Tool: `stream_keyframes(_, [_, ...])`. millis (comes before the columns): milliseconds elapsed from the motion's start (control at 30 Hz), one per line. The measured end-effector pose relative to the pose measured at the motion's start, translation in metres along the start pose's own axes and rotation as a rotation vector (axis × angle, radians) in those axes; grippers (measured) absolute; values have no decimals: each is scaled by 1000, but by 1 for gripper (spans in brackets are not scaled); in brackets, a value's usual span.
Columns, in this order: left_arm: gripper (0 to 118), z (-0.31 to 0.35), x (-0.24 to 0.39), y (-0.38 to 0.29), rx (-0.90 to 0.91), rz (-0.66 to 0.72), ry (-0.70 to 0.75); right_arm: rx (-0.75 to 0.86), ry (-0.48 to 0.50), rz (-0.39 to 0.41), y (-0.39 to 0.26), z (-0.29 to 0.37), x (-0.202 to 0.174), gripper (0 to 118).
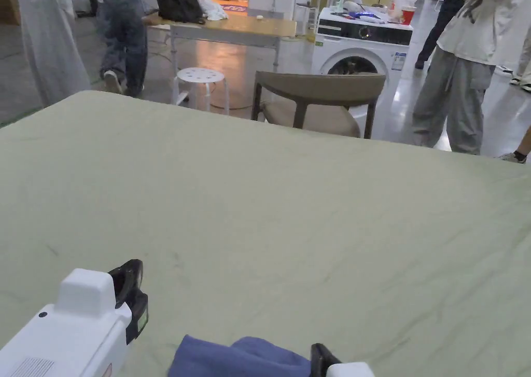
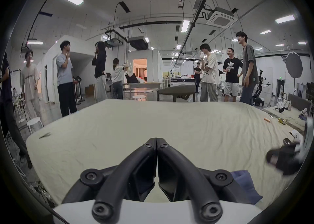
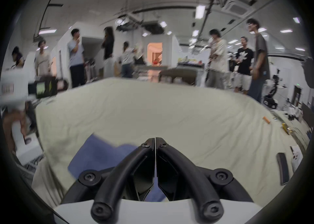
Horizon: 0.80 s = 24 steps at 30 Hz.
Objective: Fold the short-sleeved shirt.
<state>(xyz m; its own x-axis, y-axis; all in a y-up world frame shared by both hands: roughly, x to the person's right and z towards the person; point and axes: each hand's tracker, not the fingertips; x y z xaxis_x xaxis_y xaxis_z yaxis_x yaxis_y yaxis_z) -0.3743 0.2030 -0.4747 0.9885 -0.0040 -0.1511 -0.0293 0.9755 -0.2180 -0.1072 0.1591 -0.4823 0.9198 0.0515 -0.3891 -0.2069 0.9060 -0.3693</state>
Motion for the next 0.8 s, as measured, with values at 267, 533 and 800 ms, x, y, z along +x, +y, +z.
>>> stream_keyframes(267, [2,6,-26,-25,-127,81,-62,-164,-83,3,-57,-47,-23,0])
stream_keyframes(533, [44,-29,-82,-36,-414,430,-443,-165,-113,-38,-66,-44,-7,0])
stream_keyframes(800, [89,-101,-90,-85,-774,674,-812,-165,-97,-54,-67,-44,-5,0])
